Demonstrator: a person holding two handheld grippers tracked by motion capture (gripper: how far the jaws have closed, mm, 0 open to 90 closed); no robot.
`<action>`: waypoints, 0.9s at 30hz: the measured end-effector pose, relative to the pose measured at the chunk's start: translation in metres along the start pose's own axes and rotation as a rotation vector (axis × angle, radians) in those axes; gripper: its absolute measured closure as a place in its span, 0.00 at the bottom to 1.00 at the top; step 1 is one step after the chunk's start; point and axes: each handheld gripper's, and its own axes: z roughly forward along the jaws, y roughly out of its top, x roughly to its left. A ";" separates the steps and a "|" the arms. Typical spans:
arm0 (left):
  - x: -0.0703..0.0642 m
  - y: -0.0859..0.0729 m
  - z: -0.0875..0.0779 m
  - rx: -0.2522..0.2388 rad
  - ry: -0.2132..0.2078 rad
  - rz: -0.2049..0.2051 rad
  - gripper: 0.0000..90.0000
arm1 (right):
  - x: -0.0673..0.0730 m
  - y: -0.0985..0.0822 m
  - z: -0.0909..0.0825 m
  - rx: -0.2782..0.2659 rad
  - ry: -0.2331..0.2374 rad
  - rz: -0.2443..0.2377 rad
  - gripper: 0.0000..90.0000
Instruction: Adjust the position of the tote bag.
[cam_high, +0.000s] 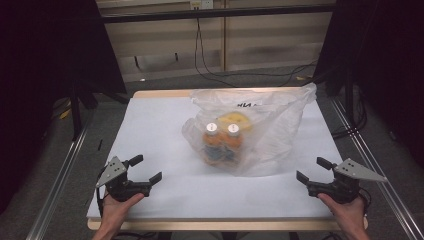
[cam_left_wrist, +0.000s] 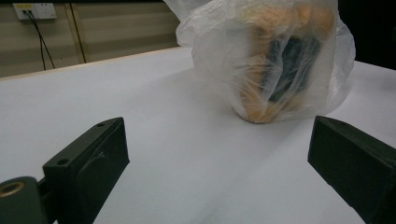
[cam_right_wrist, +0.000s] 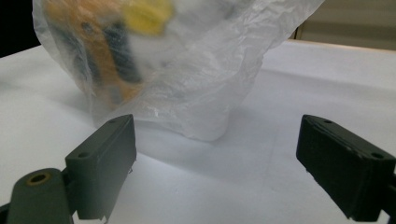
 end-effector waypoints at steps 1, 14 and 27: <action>-0.001 0.000 0.000 0.001 0.005 0.000 0.06 | 0.000 0.000 0.001 0.011 0.002 -0.005 0.13; -0.004 0.004 0.004 0.004 -0.006 0.003 0.09 | 0.000 0.002 0.005 0.019 0.009 -0.007 0.19; -0.012 0.012 0.014 0.027 -0.066 0.018 0.20 | 0.002 0.009 0.005 0.024 0.046 -0.028 0.36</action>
